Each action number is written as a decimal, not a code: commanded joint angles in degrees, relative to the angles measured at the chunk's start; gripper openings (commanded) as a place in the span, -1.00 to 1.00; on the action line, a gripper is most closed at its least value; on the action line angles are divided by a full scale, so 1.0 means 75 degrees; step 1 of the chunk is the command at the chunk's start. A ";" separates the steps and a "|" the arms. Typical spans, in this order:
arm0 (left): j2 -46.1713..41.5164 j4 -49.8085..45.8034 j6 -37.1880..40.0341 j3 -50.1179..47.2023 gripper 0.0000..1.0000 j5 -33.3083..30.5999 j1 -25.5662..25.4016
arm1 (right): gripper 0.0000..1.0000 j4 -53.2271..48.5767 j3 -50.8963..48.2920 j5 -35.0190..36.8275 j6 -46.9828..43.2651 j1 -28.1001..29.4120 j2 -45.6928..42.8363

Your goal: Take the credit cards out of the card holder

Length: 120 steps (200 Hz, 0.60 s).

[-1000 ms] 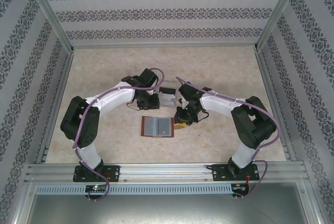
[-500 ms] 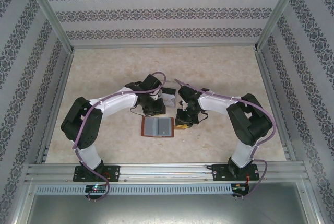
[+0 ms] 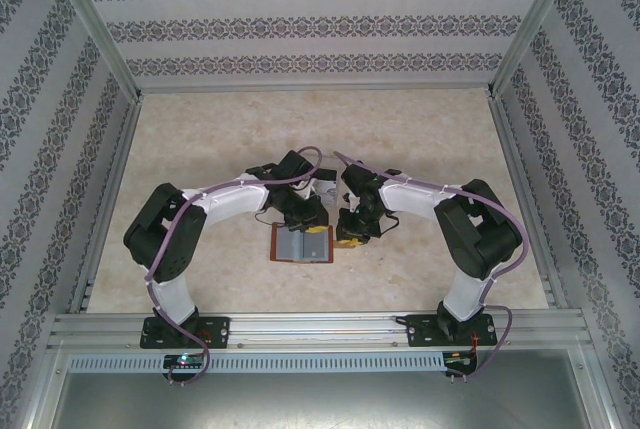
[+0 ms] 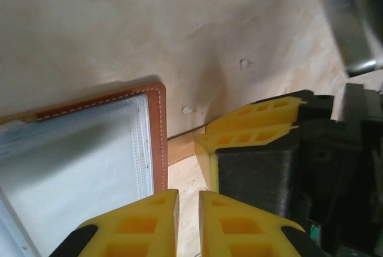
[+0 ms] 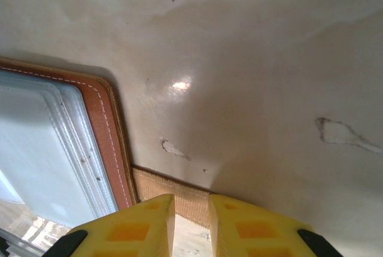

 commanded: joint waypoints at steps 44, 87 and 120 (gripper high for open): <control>0.0495 0.0426 -0.0145 -0.0342 -0.67 0.0823 -0.0101 | -0.52 -0.0170 0.0064 0.0206 -0.0096 0.0071 0.0246; 0.0676 0.0458 -0.0067 -0.0341 -0.62 0.0904 -0.0117 | -0.52 -0.0161 0.0025 0.0210 -0.0072 0.0071 0.0246; 0.0869 -0.0072 0.0227 -0.0206 -0.61 0.0638 -0.0118 | -0.52 -0.0161 0.0029 0.0199 -0.0093 0.0071 0.0253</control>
